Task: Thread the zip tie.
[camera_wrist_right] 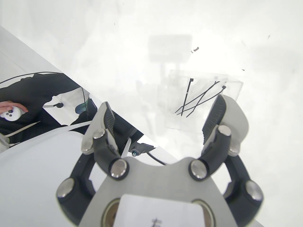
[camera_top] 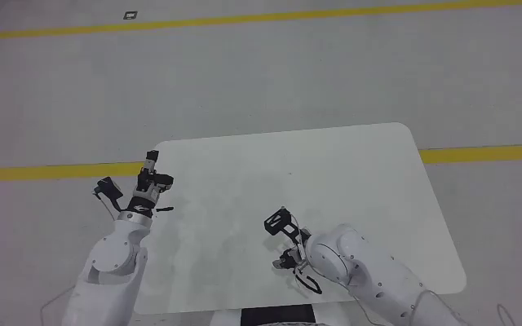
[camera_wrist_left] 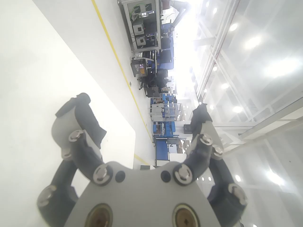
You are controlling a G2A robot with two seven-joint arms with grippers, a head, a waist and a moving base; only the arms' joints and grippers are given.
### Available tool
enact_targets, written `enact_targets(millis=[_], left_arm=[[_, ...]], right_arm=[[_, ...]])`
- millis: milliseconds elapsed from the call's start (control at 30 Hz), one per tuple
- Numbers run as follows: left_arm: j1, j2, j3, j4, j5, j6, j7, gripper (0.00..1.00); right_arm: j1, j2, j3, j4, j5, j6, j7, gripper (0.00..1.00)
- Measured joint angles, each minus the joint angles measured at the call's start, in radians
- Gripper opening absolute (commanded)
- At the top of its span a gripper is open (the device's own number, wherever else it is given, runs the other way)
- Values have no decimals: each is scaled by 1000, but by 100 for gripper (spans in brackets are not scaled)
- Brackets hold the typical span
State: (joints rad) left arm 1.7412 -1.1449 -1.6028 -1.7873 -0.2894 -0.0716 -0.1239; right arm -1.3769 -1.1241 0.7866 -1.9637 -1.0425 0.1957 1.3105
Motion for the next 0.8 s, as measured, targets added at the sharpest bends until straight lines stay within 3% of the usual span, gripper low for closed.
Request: enact_targets(millis=[800], left_arm=[[0,0,0,0,0,0,0,100]], right_arm=[[-34,4,26,15,16,-19,-81,100]])
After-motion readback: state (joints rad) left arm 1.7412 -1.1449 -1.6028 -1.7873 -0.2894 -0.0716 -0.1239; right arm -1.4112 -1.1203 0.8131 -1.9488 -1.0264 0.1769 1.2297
